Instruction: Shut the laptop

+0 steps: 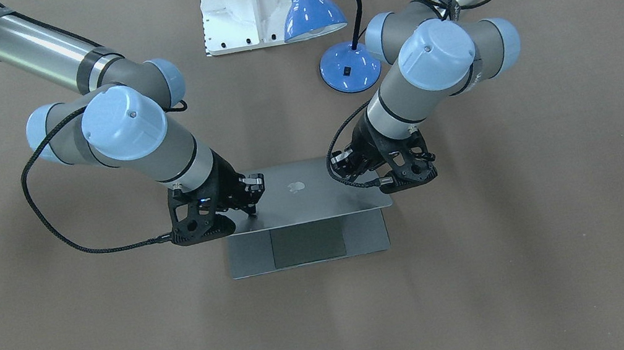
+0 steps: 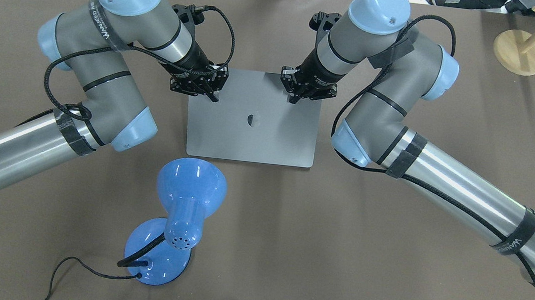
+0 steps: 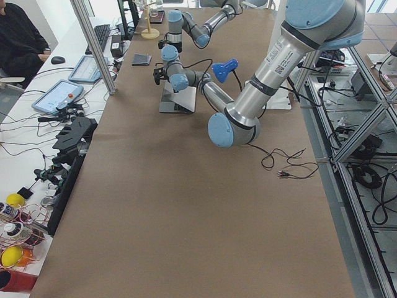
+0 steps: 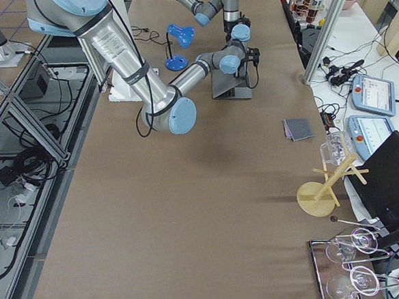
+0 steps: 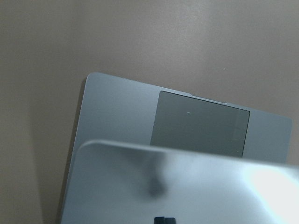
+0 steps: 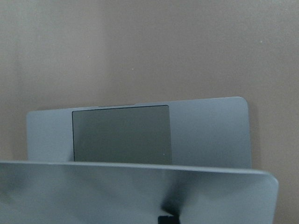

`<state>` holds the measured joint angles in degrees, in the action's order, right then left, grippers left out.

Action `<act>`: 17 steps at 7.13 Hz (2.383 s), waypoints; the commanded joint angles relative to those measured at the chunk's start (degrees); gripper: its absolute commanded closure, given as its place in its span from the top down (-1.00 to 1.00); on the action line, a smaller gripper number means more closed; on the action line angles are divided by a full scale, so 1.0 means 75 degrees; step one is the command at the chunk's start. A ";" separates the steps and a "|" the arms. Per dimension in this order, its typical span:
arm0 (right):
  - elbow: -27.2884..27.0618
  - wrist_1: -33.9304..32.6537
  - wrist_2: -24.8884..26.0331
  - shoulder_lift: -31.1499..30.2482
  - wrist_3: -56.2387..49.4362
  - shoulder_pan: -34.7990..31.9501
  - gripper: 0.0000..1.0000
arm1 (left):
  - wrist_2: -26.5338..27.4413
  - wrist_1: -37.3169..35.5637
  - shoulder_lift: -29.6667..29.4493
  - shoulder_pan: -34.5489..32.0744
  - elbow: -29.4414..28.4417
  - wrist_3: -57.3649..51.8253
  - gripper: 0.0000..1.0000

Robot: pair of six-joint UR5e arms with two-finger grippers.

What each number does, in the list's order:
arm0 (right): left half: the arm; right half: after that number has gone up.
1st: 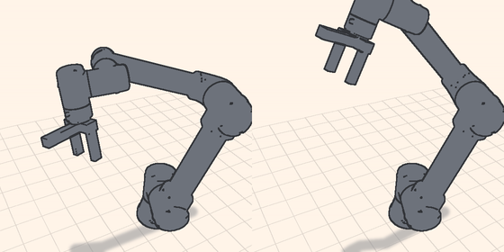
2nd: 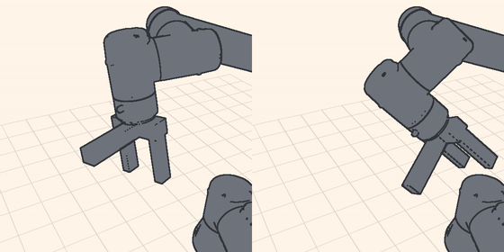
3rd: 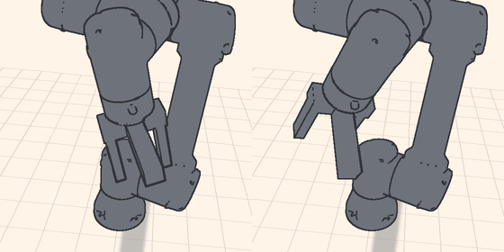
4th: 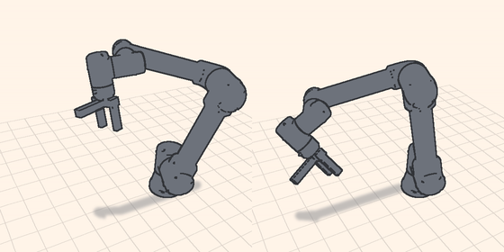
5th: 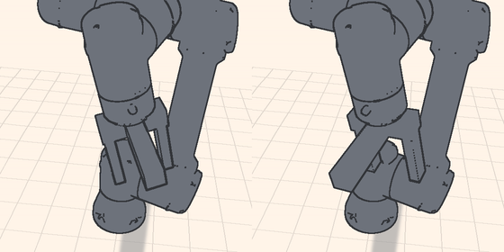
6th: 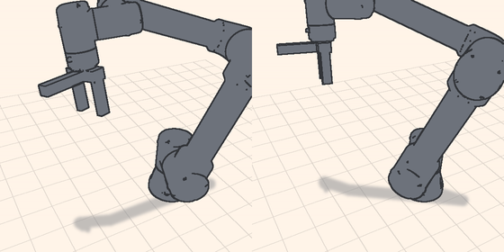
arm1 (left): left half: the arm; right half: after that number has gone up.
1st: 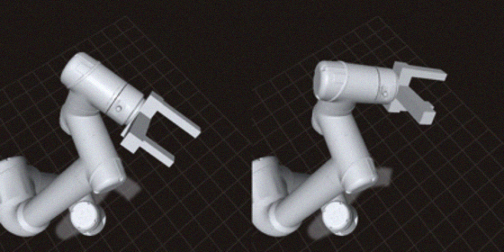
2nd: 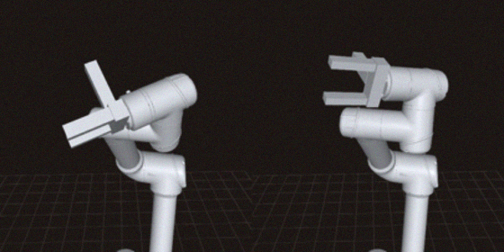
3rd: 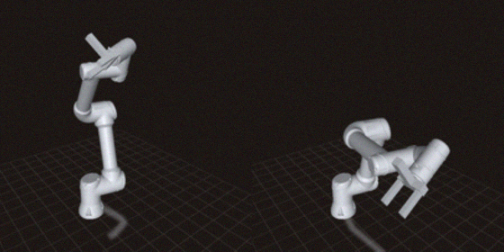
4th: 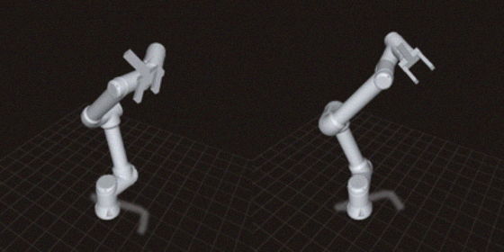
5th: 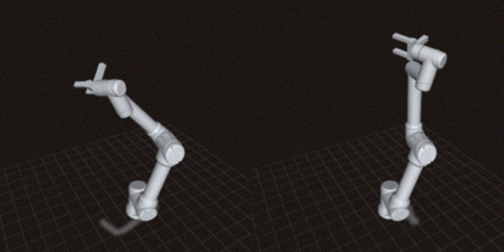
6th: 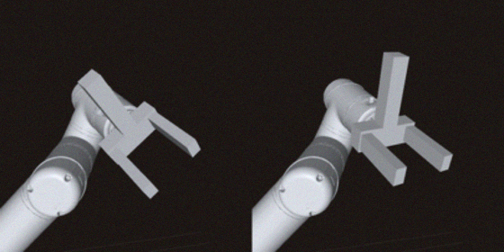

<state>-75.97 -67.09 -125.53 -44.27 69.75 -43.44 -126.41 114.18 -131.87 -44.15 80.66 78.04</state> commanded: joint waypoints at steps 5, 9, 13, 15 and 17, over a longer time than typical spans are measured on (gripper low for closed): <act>0.1794 0.1056 0.0271 0.0569 -0.0089 -0.0044 -1.00 | 0.1023 0.1053 -0.0699 0.0039 -0.1871 -0.0010 -1.00; 0.2208 0.1258 0.0331 0.0699 -0.0089 -0.0044 -1.00 | 0.1445 0.1323 -0.0664 0.0285 -0.2153 0.0001 -1.00; 0.1077 0.1152 0.0295 0.0258 -0.0054 -0.0325 1.00 | 0.1177 0.0963 -0.0489 -0.0112 -0.1056 0.0411 0.95; 0.0173 0.1140 0.0203 -0.0539 -0.0438 -0.0838 1.00 | 0.0193 0.0433 0.0455 -0.0965 0.0148 0.0272 0.96; -0.1007 -0.0069 -0.0054 -0.1382 -0.2106 -0.1563 1.00 | 0.0074 0.0409 0.1966 -0.1691 0.1381 -0.0836 0.96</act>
<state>-77.57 -61.55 -124.44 -50.55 61.61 -51.73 -124.97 117.55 -123.67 -53.36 85.55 76.45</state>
